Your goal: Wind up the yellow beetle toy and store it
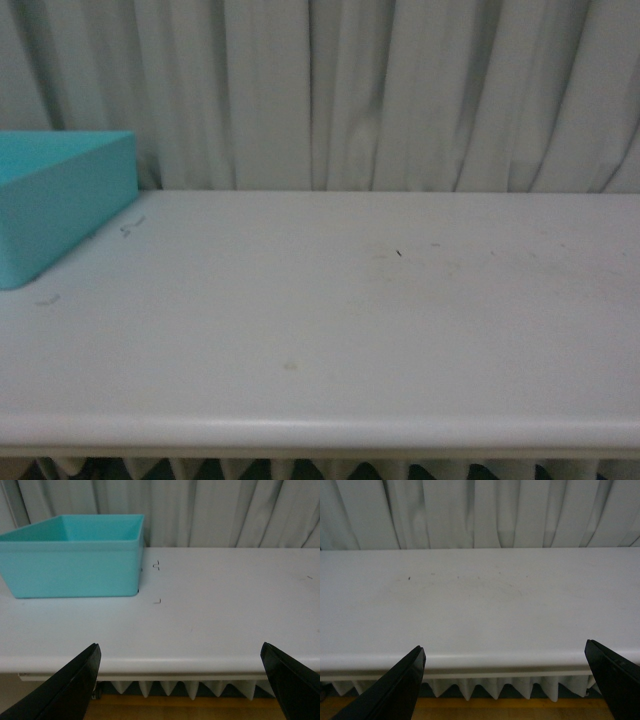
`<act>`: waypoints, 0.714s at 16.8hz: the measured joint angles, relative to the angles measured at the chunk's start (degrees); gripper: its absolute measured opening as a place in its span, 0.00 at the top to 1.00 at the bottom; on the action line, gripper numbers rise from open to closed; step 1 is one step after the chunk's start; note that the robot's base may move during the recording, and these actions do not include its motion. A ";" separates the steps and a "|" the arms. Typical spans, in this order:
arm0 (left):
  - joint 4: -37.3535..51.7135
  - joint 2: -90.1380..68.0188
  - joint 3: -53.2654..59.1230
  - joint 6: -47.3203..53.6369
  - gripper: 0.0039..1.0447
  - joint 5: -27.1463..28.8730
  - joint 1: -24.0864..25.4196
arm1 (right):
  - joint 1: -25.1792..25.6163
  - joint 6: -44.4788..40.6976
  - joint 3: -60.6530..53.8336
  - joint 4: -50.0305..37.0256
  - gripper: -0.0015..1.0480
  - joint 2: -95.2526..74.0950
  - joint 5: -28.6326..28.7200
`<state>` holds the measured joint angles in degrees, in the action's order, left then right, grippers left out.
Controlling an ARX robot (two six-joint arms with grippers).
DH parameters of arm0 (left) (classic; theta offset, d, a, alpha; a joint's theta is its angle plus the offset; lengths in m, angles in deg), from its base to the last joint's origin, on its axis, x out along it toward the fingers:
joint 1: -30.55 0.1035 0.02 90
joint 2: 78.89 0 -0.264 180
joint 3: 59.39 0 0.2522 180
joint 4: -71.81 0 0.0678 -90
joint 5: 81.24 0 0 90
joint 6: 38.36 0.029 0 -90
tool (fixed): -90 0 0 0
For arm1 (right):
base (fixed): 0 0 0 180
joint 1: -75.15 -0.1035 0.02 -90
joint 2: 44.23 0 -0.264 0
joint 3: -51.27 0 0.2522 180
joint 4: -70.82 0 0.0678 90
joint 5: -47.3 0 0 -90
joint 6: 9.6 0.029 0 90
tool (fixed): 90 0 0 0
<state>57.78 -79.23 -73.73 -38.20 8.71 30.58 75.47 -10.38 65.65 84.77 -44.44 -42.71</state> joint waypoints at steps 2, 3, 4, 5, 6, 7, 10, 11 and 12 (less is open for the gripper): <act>0.09 0.00 0.00 -0.02 0.06 0.15 0.00 | 0.00 0.00 0.00 0.00 0.06 0.02 0.00; 0.07 0.00 0.02 -0.02 0.06 0.11 0.00 | 0.00 0.07 0.00 -0.07 0.06 0.02 -0.02; 0.11 0.00 0.02 -0.02 0.06 0.11 0.00 | 0.00 0.13 0.00 0.04 0.06 0.02 0.00; 0.04 0.00 0.00 0.00 0.06 0.07 0.00 | 0.00 0.13 0.00 0.04 0.06 0.02 0.00; 0.07 0.00 0.02 0.00 0.06 0.11 0.00 | 0.00 0.15 0.00 0.00 0.06 0.02 0.00; 0.09 0.00 0.00 0.00 0.06 0.09 0.00 | 0.00 0.15 0.00 0.00 0.06 0.02 0.00; 0.04 0.00 0.02 0.00 0.06 0.07 0.00 | 0.00 0.15 0.00 0.04 0.06 0.02 0.00; 0.09 0.00 0.02 0.00 0.06 0.04 0.00 | 0.00 0.17 0.00 0.09 0.06 0.02 0.00; 0.09 0.00 0.00 0.00 0.06 0.09 0.00 | 0.00 0.17 0.00 0.07 0.06 0.02 0.02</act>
<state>57.87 -79.23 -73.73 -38.20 8.79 30.58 75.47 -10.20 65.65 84.83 -44.42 -42.69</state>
